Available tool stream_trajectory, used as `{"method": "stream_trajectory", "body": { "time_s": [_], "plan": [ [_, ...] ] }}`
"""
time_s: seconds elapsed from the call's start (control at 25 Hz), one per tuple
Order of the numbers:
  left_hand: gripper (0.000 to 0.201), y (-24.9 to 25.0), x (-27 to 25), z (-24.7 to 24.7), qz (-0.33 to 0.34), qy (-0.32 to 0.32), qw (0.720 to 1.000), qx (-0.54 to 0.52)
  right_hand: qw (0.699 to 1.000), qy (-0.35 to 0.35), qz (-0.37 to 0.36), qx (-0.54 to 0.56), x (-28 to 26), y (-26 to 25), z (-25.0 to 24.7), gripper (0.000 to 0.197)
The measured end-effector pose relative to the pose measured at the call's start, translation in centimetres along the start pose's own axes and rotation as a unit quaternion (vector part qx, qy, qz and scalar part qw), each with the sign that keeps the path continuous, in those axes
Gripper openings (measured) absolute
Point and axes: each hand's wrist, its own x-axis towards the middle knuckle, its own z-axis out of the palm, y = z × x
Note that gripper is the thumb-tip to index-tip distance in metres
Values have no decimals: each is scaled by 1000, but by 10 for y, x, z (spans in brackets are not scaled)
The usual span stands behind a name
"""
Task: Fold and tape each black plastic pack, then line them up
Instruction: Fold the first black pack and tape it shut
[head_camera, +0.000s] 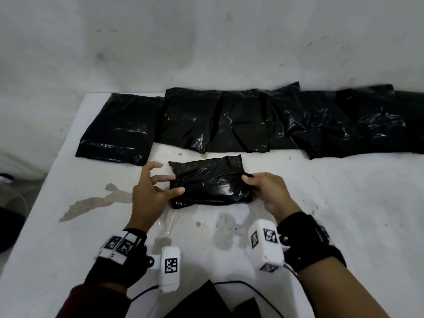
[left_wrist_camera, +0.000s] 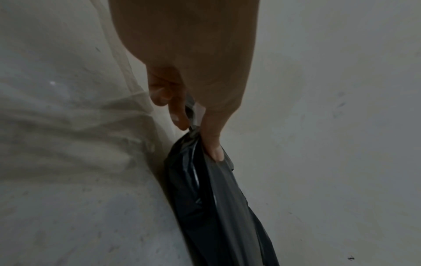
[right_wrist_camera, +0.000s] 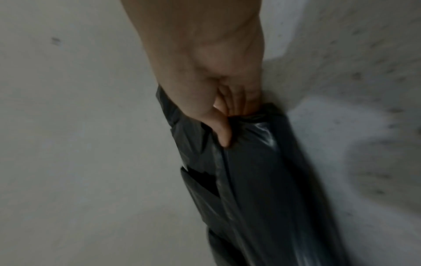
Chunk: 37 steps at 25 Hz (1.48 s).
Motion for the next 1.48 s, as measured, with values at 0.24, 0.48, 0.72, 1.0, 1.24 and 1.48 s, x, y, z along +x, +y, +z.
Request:
{"method": "stream_trajectory", "body": {
  "time_s": [0.24, 0.48, 0.72, 1.0, 1.24, 1.48],
  "plan": [
    [65, 3, 1, 5, 18, 6, 999, 33, 934, 147, -160, -285, -12, -16, 13, 51],
    [64, 1, 1, 6, 17, 12, 998, 53, 575, -11, -675, -462, -33, 28, 47, 25],
    [63, 0, 1, 6, 15, 11, 998, 53, 523, -87, -607, -593, -8, 42, 41, 36],
    [62, 0, 2, 5, 11, 2, 998, 60, 665, -79, -462, -582, -9, 40, 28, 76],
    [62, 4, 3, 5, 5, -4, 998, 57, 730, -120, -335, -584, -7, 27, 18, 91],
    [40, 16, -1, -21, 32, 22, 996, -80, 684, -91, -319, -650, -7, 20, 19, 98]
  ]
}}
